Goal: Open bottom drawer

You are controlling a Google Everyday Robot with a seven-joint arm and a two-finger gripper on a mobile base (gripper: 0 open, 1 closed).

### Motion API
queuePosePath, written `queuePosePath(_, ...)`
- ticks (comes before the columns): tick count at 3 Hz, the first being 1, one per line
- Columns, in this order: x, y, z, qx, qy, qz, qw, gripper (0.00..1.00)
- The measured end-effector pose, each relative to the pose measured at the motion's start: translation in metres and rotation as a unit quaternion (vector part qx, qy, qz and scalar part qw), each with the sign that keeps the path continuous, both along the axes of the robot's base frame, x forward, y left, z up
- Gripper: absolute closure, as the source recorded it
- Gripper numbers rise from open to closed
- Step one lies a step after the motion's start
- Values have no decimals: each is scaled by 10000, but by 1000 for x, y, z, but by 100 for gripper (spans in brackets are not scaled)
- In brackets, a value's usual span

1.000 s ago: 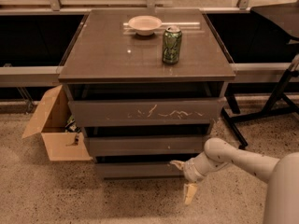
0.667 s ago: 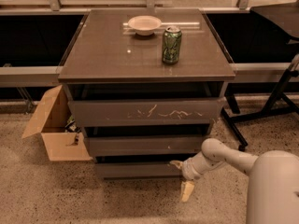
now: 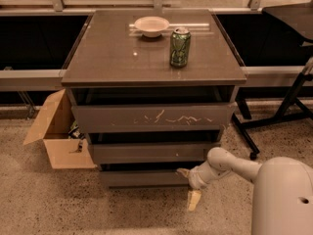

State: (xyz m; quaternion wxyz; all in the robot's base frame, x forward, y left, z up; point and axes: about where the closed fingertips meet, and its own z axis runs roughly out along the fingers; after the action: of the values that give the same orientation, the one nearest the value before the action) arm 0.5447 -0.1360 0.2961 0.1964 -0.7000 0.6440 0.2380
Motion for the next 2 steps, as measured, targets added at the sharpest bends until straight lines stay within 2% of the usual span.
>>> queuePosePath(2, 31, -5, -50, -97, -377, -309, 9988, 0)
